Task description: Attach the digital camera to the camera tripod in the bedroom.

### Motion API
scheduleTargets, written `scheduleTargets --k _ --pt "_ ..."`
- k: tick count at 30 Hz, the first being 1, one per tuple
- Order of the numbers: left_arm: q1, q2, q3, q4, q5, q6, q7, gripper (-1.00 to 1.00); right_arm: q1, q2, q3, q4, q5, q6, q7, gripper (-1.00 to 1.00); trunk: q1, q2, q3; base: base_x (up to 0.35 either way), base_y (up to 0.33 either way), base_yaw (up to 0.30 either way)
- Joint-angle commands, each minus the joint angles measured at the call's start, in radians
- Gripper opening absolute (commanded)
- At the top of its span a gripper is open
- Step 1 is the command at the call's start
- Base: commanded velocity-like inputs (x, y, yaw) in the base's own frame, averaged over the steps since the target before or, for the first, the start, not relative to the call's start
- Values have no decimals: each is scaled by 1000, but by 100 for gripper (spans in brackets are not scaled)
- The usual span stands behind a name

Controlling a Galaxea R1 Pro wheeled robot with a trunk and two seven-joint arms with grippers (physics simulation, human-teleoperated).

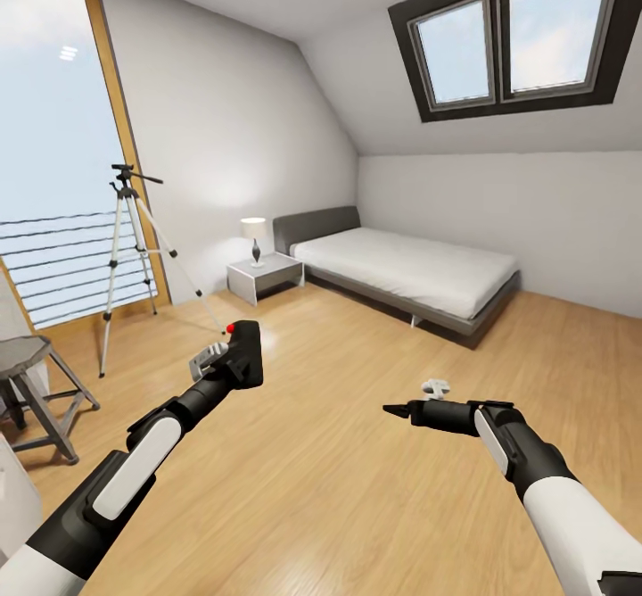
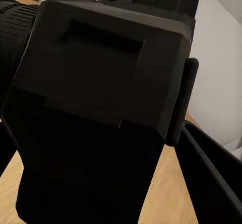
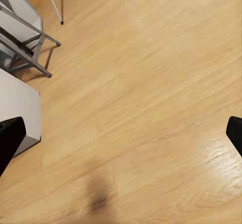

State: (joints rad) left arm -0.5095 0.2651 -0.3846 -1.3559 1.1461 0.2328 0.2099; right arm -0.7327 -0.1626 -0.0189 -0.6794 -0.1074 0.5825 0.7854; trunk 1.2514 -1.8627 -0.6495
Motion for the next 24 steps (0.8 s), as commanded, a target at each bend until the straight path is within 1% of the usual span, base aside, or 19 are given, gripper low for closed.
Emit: scheduleTargets --k 1,12,14,16,18,19,20,21,23,24 --pt "-1 1 -2 -2 9 0 8 -100 -1 0 -1 0 -8 8 0 100 -4 7 2 0 0 0" --pt "-1 0 -2 -2 8 0 10 -100 -1 3 -1 0 -8 9 -1 100 -46 84 37 0 0 0" --pt "0 0 -2 -2 8 0 21 -100 -1 4 -1 0 -8 9 -1 100 -54 98 43 0 0 0" --pt "-1 0 -1 -3 8 2 102 -100 -1 5 -1 1 -8 9 -2 100 -62 112 49 0 0 0" --pt "-1 0 -1 -3 8 3 166 -100 -1 5 -1 1 -7 9 -2 100 -69 126 55 0 0 0" --pt "-1 0 -3 -3 8 3 244 -100 -1 6 -1 1 -7 9 -2 100 -73 133 59 0 0 0" --pt "-1 0 -4 -4 8 3 287 -100 -1 6 -1 1 -7 9 -2 100 -77 140 62 0 0 0" --pt "-1 -2 -6 -6 9 2 374 -100 -1 7 0 1 -7 9 -2 100 -81 147 65 0 0 0" --pt "-1 -11 -7 -8 8 2 453 -100 -1 7 0 1 -7 8 -2 100 -88 161 71 0 0 0" --pt "0 -25 -8 -9 8 2 522 -100 -1 7 -1 1 -6 8 -2 100 -92 168 74 0 0 0"
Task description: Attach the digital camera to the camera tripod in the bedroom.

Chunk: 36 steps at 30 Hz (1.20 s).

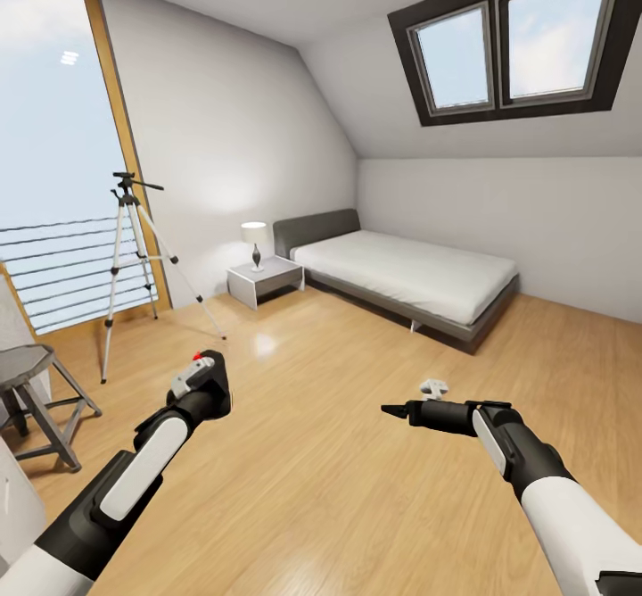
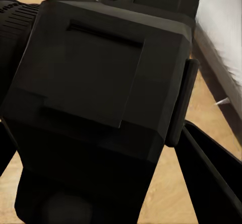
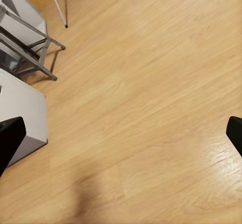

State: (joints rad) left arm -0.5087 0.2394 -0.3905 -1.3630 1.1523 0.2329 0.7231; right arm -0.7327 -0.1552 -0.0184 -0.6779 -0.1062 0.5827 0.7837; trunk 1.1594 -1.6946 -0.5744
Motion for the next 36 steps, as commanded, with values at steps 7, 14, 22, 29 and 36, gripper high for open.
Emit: scheduleTargets --k 7,14,22,29,36 --pt "-1 -47 -4 -2 1 6 125 -100 -1 0 -1 0 -8 9 0 100 -27 49 21 0 0 0" --pt "-1 -58 -5 -2 1 8 147 -100 -1 -1 -2 0 -7 9 -1 100 -54 98 43 0 0 0" --pt "-1 -60 -4 -1 1 9 148 -100 -1 -1 -1 0 -2 11 -3 100 -85 154 68 0 0 0" --pt "-1 -60 -4 -1 1 9 147 -100 -1 -1 -2 1 -6 12 -2 100 -111 203 90 0 0 0" --pt "-1 -60 -4 -1 1 9 147 -100 -1 -1 -2 1 -6 9 -2 100 -138 252 112 0 0 0"
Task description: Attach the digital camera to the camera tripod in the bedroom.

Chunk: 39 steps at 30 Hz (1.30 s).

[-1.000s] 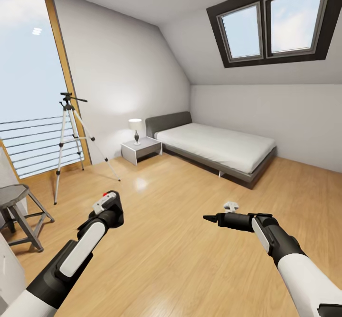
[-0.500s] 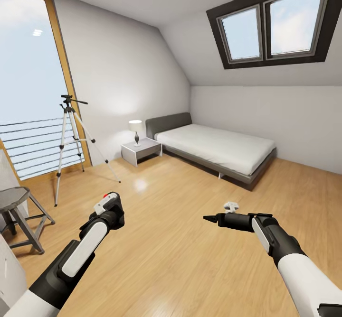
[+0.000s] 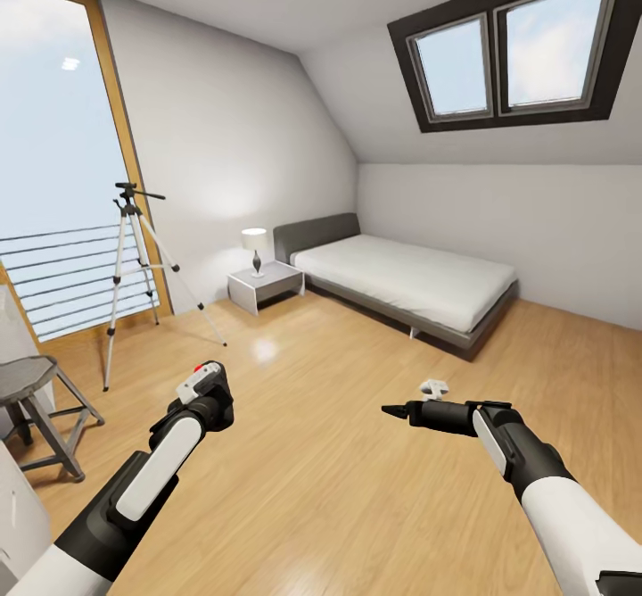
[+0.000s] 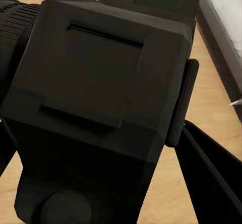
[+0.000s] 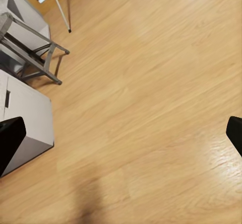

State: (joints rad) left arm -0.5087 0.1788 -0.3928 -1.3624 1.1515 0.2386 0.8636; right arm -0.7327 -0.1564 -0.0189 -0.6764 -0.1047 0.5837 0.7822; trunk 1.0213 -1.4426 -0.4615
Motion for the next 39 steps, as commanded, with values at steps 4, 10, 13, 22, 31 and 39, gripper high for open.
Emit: scheduleTargets --k 4,10,13,22,31,39 --pt "-1 1 -2 -1 2 4 6 -100 -1 1 -1 0 -7 7 -1 100 -15 28 11 0 0 0" --pt "-1 1 -2 -1 2 4 6 -100 -1 1 0 0 -4 7 -1 100 -38 70 30 0 0 0" --pt "-1 1 -2 -1 2 4 6 -100 -1 1 0 0 -1 7 -1 100 -50 91 40 0 0 0" --pt "-1 1 -1 -1 2 4 6 -100 -1 2 0 0 -1 7 -2 100 -84 154 68 0 0 0" --pt "-1 1 -1 -1 2 4 6 -100 -1 2 0 0 -1 7 -2 100 -119 217 96 0 0 0" --pt "-1 1 -1 -2 2 4 6 -100 0 2 -1 0 -1 7 -2 100 -150 273 121 0 0 0"
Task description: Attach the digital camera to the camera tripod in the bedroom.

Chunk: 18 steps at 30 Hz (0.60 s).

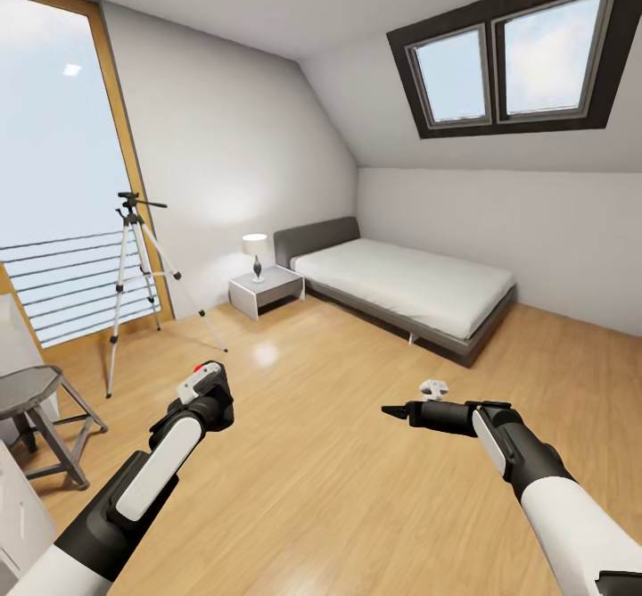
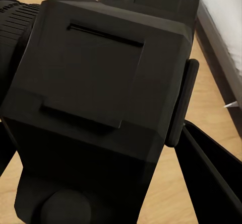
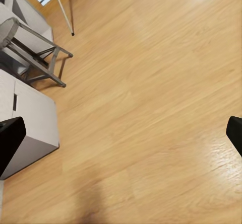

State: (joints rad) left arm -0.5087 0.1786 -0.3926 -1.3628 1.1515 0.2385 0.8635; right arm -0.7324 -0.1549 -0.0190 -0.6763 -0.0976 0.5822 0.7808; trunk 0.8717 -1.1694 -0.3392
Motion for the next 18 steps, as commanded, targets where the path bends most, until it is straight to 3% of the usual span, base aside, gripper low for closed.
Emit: scheduleTargets --k 1,18 --pt "-1 1 -2 -2 2 4 6 -100 0 0 -1 0 -8 8 0 100 -4 6 2 0 0 0" --pt "-1 1 -2 -2 2 4 6 -100 -1 0 0 0 -6 8 -2 100 -69 125 55 0 0 0"
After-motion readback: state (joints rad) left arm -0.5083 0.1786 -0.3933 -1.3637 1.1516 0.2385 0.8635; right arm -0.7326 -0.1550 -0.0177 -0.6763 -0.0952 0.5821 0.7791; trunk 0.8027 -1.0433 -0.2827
